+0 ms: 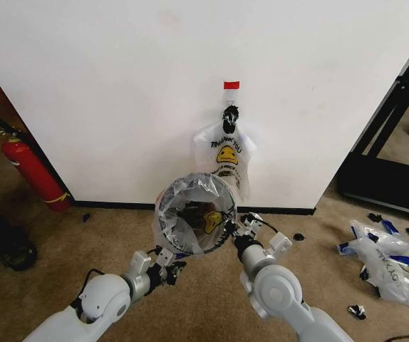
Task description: Pick up the garbage bag from the wall and place it over the trash bin.
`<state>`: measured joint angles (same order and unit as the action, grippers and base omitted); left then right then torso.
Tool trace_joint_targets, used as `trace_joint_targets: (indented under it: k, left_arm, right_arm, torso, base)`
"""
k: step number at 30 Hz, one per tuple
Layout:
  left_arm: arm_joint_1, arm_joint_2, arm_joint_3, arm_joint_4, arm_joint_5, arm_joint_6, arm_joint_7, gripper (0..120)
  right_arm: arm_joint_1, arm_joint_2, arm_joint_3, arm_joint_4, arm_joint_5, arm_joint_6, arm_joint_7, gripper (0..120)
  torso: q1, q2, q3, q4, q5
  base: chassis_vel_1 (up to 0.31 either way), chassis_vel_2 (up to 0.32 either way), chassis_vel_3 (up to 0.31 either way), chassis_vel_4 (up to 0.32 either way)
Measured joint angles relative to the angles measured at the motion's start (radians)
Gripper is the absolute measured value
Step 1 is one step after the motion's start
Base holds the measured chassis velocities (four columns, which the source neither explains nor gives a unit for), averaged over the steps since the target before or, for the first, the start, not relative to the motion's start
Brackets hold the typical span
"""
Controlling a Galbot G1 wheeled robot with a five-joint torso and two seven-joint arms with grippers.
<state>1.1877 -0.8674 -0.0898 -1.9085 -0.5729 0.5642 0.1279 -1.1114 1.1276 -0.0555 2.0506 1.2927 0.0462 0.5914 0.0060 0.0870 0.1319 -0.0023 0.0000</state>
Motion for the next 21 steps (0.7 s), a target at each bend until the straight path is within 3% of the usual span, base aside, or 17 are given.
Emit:
trace_joint_targets:
  k: [16,19,21]
  left_arm:
    - [0.055,0.017,-0.051,-0.001,0.075,-0.056,0.057,0]
    - [0.087,0.025,-0.066,-0.008,0.107,-0.056,0.112,0]
    - [0.117,0.029,-0.088,-0.014,0.168,-0.071,0.224,0]
  right_arm:
    - [0.008,0.010,0.001,-0.012,-0.004,-0.009,0.008,0]
    - [0.015,0.015,0.008,-0.025,-0.001,-0.006,0.006,0]
    - [0.022,0.022,0.014,-0.039,-0.001,-0.001,0.001,0]
  torso:
    - [0.000,0.000,0.000,0.0001,0.0000]
    - [0.000,0.000,0.000,0.0001,0.0000]
    - [0.000,0.000,0.000,0.0001,0.0000]
  base:
    - [0.000,0.000,0.000,0.000]
    - [0.000,0.000,0.000,0.000]
    - [0.000,0.000,0.000,0.000]
